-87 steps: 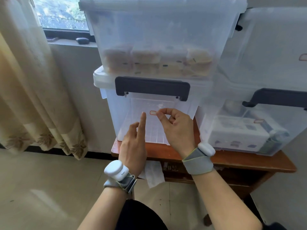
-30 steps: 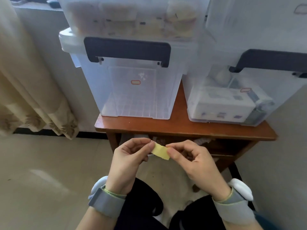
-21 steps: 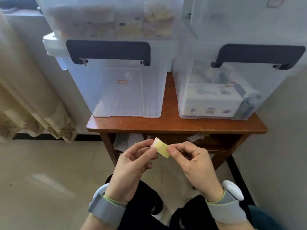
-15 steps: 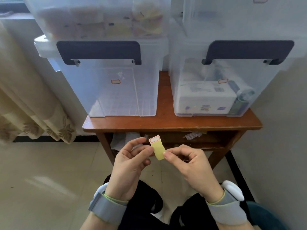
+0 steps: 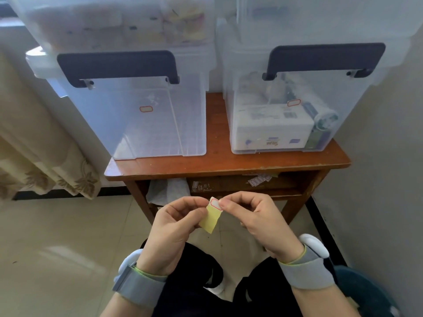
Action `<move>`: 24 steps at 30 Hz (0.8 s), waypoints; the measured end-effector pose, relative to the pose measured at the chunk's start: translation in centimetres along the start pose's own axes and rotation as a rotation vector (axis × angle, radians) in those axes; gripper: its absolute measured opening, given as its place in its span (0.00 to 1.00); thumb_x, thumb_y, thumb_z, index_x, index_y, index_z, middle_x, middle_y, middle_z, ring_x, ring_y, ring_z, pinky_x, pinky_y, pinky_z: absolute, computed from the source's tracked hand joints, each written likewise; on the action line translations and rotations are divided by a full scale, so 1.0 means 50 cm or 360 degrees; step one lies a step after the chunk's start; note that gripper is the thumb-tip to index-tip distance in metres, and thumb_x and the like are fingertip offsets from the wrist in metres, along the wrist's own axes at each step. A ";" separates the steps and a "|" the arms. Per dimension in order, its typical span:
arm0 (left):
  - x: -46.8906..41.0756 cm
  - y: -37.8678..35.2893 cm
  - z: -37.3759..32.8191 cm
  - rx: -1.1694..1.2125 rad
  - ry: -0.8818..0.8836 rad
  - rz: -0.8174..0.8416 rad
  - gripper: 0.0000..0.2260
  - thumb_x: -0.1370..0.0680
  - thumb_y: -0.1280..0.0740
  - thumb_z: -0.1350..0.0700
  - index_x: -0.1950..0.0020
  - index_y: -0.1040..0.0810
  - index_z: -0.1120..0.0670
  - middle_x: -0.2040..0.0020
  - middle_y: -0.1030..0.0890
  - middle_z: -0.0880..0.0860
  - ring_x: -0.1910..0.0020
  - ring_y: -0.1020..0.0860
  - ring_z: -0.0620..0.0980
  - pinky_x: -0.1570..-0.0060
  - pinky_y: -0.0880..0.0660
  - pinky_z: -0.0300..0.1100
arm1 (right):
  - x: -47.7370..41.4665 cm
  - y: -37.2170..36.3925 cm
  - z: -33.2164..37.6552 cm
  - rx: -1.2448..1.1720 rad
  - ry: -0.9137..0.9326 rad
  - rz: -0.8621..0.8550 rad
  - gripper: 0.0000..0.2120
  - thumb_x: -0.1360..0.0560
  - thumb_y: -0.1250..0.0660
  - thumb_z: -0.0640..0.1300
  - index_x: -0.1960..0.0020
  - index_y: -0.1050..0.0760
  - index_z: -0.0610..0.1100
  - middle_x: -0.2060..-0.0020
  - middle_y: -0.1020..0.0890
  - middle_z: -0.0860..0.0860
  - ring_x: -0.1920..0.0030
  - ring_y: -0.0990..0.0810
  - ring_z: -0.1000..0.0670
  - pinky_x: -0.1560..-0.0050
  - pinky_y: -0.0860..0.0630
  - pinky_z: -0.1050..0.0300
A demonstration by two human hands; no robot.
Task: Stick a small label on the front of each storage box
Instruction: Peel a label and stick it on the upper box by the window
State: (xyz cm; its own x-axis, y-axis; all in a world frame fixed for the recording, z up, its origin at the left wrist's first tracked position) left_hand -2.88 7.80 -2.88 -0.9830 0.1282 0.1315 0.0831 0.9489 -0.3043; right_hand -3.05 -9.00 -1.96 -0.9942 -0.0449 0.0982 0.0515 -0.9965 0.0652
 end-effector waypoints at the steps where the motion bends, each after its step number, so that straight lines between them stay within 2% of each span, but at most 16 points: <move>1: 0.000 -0.001 0.001 0.0008 0.0002 0.0005 0.13 0.38 0.25 0.54 0.56 0.15 0.57 0.59 0.16 0.57 0.59 0.21 0.52 0.58 0.23 0.43 | -0.001 0.001 -0.004 -0.0013 -0.0006 -0.0003 0.08 0.24 0.29 0.43 0.51 0.15 0.39 0.73 0.19 0.61 0.74 0.24 0.64 0.71 0.31 0.74; 5: 0.004 0.000 0.002 0.0063 0.0033 0.0037 0.14 0.36 0.24 0.56 0.52 0.15 0.59 0.56 0.16 0.60 0.58 0.20 0.53 0.58 0.23 0.43 | -0.002 -0.005 -0.013 -0.0108 -0.0025 0.0001 0.08 0.23 0.30 0.42 0.50 0.15 0.38 0.75 0.20 0.61 0.75 0.25 0.64 0.72 0.31 0.73; 8: 0.003 0.002 0.004 0.0094 0.0043 -0.0004 0.09 0.33 0.26 0.60 0.54 0.15 0.58 0.57 0.15 0.59 0.57 0.19 0.53 0.56 0.22 0.43 | -0.002 -0.007 -0.013 -0.0122 -0.0025 -0.0003 0.07 0.24 0.29 0.43 0.52 0.15 0.40 0.71 0.18 0.59 0.73 0.23 0.64 0.70 0.30 0.73; 12: 0.002 0.002 0.006 0.0138 0.0074 -0.0016 0.07 0.33 0.27 0.61 0.56 0.14 0.58 0.58 0.15 0.59 0.58 0.19 0.52 0.55 0.22 0.43 | 0.001 -0.005 -0.005 -0.0090 0.0033 -0.0009 0.06 0.25 0.27 0.44 0.52 0.14 0.43 0.64 0.14 0.54 0.67 0.21 0.64 0.68 0.28 0.72; 17: 0.003 0.001 0.007 0.0179 0.0118 0.0016 0.08 0.33 0.26 0.61 0.56 0.14 0.58 0.56 0.15 0.60 0.56 0.18 0.54 0.51 0.23 0.46 | 0.000 -0.009 -0.001 -0.0036 0.0071 0.0006 0.06 0.25 0.27 0.43 0.51 0.14 0.42 0.68 0.16 0.57 0.71 0.22 0.64 0.69 0.29 0.73; 20: 0.003 0.002 0.009 0.0242 0.0125 0.0016 0.10 0.34 0.24 0.60 0.54 0.15 0.58 0.56 0.15 0.60 0.56 0.18 0.53 0.51 0.22 0.46 | -0.001 -0.013 -0.008 -0.0081 0.0061 0.0044 0.08 0.24 0.28 0.42 0.50 0.15 0.38 0.73 0.18 0.59 0.74 0.23 0.64 0.73 0.30 0.73; 22: 0.003 0.002 0.009 0.0296 0.0112 0.0038 0.15 0.36 0.21 0.58 0.51 0.16 0.58 0.56 0.16 0.59 0.56 0.18 0.53 0.51 0.22 0.45 | 0.001 -0.018 -0.008 -0.0101 0.0036 0.0074 0.08 0.24 0.29 0.41 0.49 0.16 0.37 0.74 0.18 0.59 0.75 0.23 0.64 0.73 0.29 0.73; 24: 0.003 0.003 0.007 0.0304 0.0094 0.0061 0.21 0.39 0.19 0.55 0.49 0.16 0.58 0.57 0.16 0.59 0.57 0.18 0.53 0.52 0.21 0.44 | 0.005 -0.024 -0.002 -0.0058 0.0051 0.0078 0.08 0.24 0.28 0.42 0.51 0.15 0.39 0.70 0.15 0.56 0.69 0.18 0.61 0.66 0.25 0.71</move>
State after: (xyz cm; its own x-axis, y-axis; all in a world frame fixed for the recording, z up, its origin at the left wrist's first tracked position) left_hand -3.06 7.85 -3.25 -0.9678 0.1855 0.1699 0.0823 0.8718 -0.4829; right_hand -3.35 -7.80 -2.11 -0.9931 -0.0955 0.0682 0.0974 -0.9949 0.0250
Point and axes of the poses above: each hand's wrist, its own x-axis away from the middle knuckle, its own y-axis out of the back of the hand, z = x × y, the point moved 7 cm from there along -x, towards the middle knuckle
